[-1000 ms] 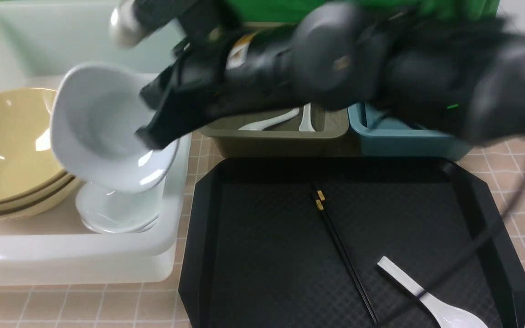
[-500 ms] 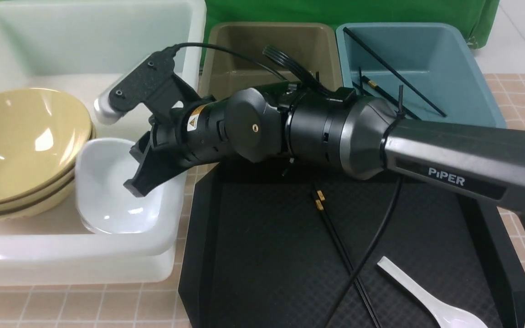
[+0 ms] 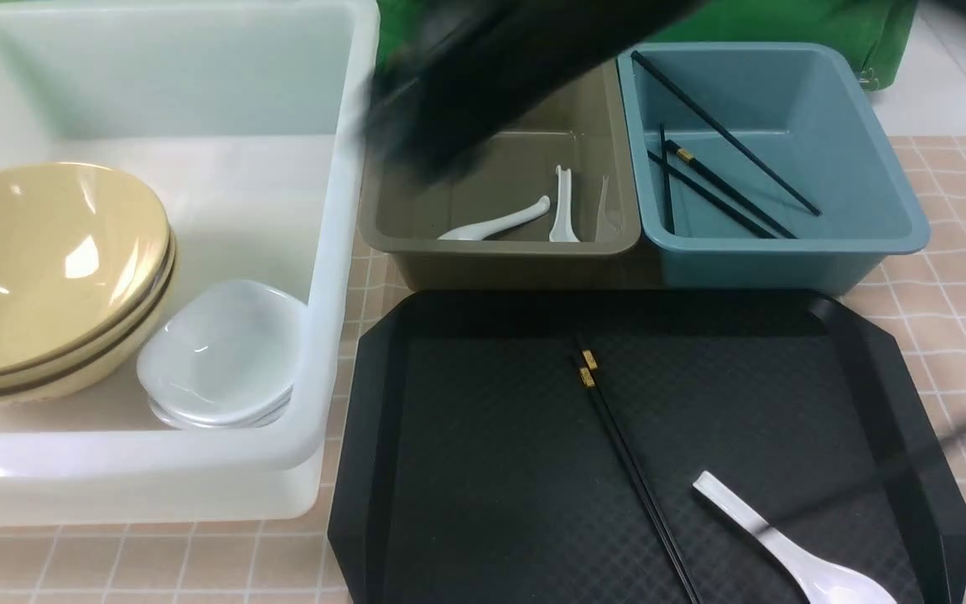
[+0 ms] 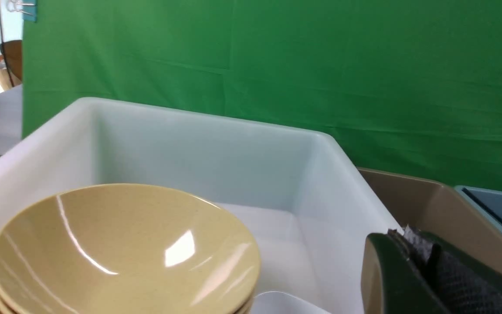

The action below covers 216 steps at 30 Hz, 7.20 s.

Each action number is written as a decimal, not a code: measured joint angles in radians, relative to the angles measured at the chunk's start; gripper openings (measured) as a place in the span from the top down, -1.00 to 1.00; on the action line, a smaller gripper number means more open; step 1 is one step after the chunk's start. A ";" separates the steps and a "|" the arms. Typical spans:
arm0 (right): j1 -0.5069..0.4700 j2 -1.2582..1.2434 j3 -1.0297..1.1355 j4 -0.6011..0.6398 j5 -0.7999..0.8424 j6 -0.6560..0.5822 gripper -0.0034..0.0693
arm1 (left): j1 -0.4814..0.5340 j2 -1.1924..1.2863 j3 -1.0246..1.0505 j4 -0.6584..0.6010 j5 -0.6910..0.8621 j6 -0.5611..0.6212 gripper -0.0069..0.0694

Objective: On brown table put chopsticks spoon bowls plates into blue grey white boxes.

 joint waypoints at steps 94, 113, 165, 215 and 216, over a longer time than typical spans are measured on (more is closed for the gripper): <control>-0.108 0.220 0.704 0.030 -0.327 0.362 0.03 | -0.073 0.000 0.035 0.008 -0.022 0.000 0.80; -0.105 -0.146 0.718 -0.051 -0.286 0.279 0.80 | -0.073 0.000 0.036 0.008 -0.037 0.000 0.80; -0.296 -0.178 0.720 0.146 -0.757 0.012 0.72 | -0.073 0.000 0.036 0.008 -0.022 0.000 0.80; -0.048 0.194 0.740 0.126 -0.415 0.083 0.55 | -0.073 0.000 0.037 -0.010 -0.041 0.000 0.80; -0.048 0.194 0.735 0.126 -0.405 0.076 0.60 | -0.073 0.000 0.037 -0.010 -0.041 0.000 0.80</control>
